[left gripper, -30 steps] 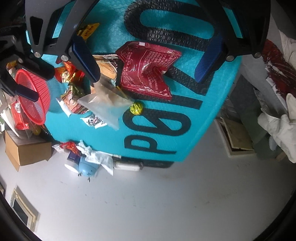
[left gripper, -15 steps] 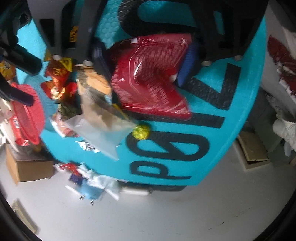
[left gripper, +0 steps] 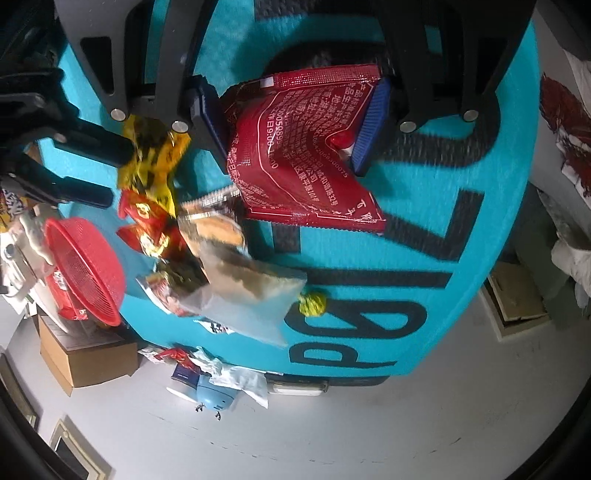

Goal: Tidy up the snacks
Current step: 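Grasp the red wafer bag with the left tool while the right tool grasps the yellow HUA bag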

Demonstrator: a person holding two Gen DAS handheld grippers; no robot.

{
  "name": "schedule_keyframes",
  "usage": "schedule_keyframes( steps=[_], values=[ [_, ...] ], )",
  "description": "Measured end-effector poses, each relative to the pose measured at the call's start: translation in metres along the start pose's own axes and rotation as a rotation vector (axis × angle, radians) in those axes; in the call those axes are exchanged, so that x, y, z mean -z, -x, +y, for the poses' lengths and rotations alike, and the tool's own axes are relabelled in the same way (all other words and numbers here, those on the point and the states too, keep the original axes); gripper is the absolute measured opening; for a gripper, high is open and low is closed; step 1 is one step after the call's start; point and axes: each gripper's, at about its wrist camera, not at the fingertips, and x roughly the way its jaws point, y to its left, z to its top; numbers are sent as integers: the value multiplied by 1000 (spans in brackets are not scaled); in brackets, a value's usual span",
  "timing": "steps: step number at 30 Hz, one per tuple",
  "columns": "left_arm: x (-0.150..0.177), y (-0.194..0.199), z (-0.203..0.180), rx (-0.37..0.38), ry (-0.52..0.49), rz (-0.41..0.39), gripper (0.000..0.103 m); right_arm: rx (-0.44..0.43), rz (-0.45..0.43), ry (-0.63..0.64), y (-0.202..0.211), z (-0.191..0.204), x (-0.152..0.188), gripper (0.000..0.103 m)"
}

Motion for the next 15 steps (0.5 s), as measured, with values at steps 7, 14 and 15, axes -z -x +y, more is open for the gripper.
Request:
schedule_keyframes(
  steps=[7, 14, 15],
  values=[
    [15, 12, 4, 11, 16, 16, 62, 3, 4, 68, -10, 10, 5, 72],
    [23, 14, 9, 12, 43, 24, 63, -38, 72, 147, -33, 25, 6, 73],
    [23, 14, 10, 14, 45, 24, 64, -34, 77, 150, -35, 26, 8, 73]
  ],
)
